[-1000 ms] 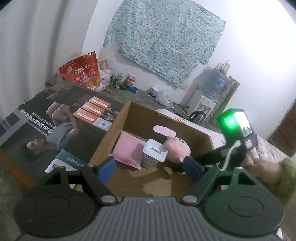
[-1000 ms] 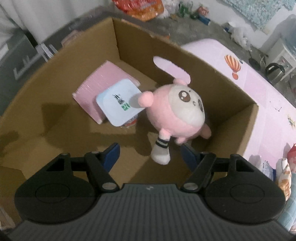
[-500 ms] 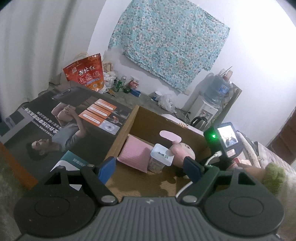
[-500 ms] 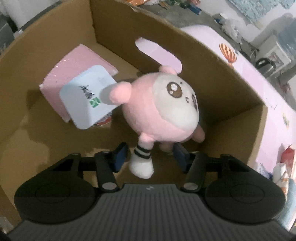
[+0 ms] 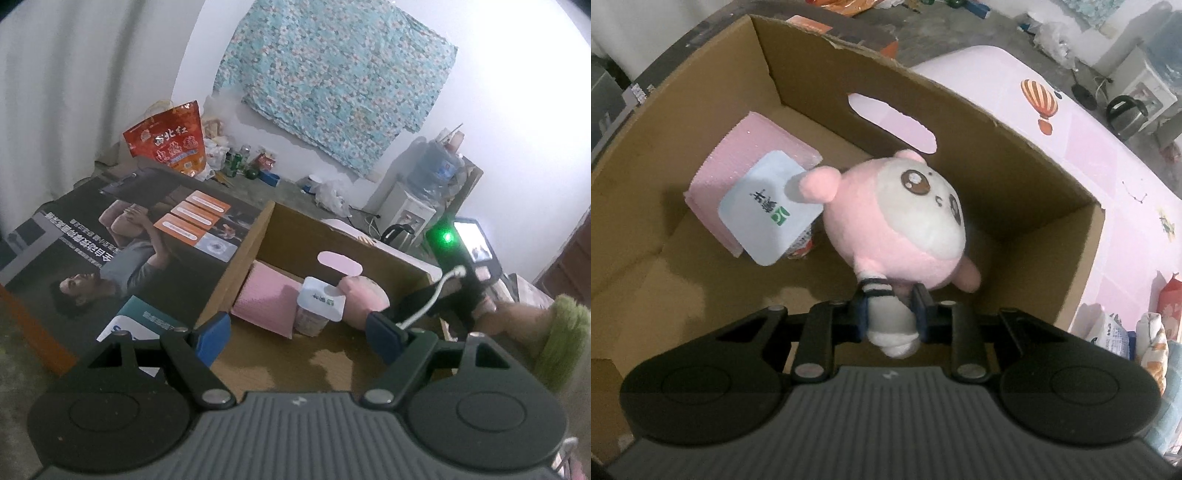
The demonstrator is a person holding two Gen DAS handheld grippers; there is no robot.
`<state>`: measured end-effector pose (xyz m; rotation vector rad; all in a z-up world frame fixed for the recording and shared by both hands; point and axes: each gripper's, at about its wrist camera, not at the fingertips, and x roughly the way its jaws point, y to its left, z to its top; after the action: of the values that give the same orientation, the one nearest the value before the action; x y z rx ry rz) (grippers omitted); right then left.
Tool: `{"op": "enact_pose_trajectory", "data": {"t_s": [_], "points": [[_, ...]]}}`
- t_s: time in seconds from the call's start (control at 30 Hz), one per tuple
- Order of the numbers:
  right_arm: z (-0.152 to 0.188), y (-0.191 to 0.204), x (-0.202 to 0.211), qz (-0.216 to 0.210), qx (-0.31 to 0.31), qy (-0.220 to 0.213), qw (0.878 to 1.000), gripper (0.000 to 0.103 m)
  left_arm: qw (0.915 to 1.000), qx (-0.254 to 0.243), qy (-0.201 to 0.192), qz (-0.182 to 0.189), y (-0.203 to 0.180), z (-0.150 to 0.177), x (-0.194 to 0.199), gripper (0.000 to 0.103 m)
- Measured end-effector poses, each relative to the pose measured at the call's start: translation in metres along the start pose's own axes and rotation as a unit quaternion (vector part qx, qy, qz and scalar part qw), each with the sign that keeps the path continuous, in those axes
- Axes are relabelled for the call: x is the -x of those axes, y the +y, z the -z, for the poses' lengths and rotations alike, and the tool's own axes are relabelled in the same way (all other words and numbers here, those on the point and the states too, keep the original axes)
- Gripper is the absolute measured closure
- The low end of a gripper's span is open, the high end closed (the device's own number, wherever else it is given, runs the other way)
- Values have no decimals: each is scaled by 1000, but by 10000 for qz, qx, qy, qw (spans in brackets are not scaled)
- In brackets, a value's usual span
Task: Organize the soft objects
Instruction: 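Push the plush upright in the box with the right tool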
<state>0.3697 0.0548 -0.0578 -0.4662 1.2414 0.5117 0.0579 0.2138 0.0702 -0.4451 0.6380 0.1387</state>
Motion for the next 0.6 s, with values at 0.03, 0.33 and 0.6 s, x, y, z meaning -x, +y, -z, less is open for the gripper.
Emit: {"op": "enact_pose_trajectory", "data": {"t_s": [0.03, 0.33, 0.6], "points": [[-1, -1, 0, -8, 14, 32, 10000, 80, 10000, -10, 7, -4, 0, 1, -1, 22], [15, 15, 15, -31, 409, -141, 9991, 40, 10000, -65, 40, -55, -7, 2, 1, 22], [59, -3, 91, -516, 396, -1171, 9910, 33, 9999, -159, 23, -37, -17, 2, 5, 21]]}}
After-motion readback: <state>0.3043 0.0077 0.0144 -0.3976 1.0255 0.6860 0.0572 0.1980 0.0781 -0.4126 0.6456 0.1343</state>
